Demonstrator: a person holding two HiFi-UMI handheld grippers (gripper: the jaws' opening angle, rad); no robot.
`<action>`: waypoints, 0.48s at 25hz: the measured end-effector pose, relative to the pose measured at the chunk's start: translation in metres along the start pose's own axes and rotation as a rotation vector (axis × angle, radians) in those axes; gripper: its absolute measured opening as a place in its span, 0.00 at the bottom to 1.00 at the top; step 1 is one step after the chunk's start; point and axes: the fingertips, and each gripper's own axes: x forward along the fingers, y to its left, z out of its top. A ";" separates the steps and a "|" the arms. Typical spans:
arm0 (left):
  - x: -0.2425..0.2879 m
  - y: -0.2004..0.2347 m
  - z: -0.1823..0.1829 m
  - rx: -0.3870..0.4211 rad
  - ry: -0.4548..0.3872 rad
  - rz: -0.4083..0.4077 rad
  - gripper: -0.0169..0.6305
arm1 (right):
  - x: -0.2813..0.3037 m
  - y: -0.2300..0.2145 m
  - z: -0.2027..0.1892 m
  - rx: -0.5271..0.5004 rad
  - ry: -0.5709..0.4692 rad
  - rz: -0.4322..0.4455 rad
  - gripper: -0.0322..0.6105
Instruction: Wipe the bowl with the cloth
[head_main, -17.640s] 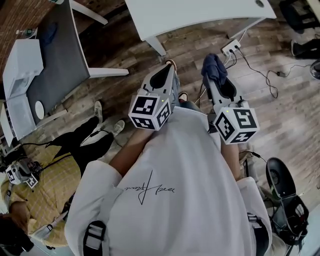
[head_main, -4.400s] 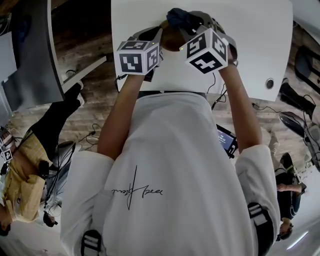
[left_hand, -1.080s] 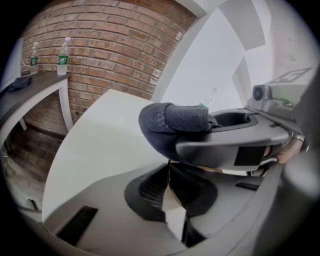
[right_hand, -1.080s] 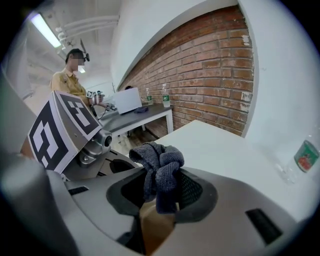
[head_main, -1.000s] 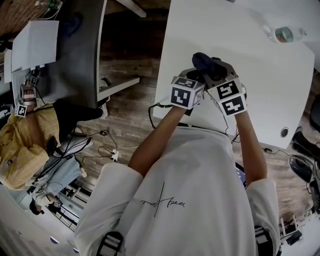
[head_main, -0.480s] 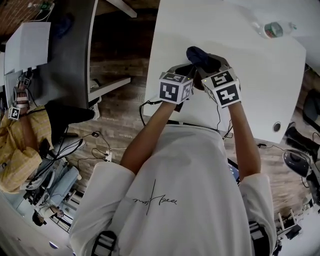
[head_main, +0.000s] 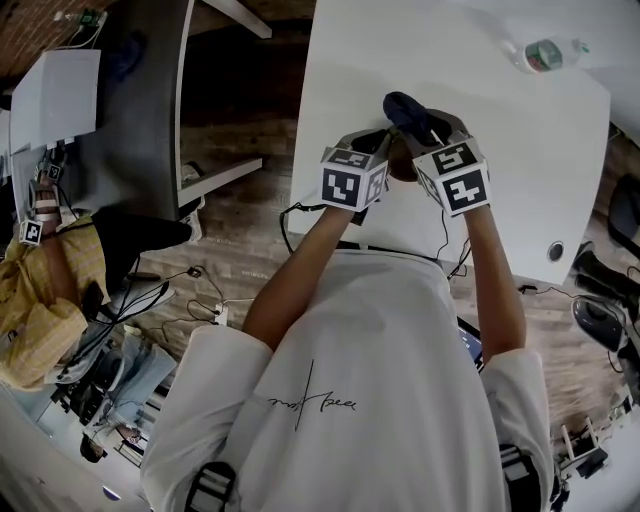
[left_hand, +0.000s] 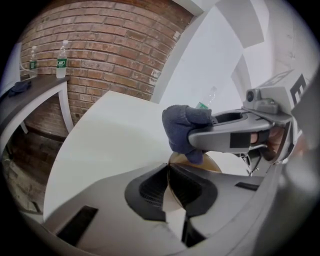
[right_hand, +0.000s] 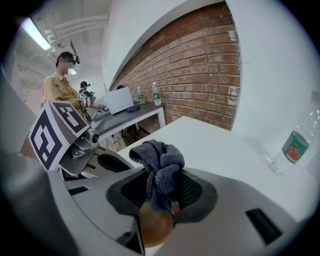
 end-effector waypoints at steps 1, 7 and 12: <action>0.000 -0.001 0.000 0.002 -0.001 -0.002 0.04 | -0.001 -0.002 -0.001 0.000 0.002 -0.006 0.22; -0.001 0.000 0.001 0.024 0.003 0.007 0.04 | -0.005 -0.007 -0.005 0.027 -0.001 -0.012 0.22; 0.000 -0.004 0.001 0.045 -0.005 0.017 0.04 | -0.011 -0.010 -0.009 0.046 -0.007 -0.024 0.22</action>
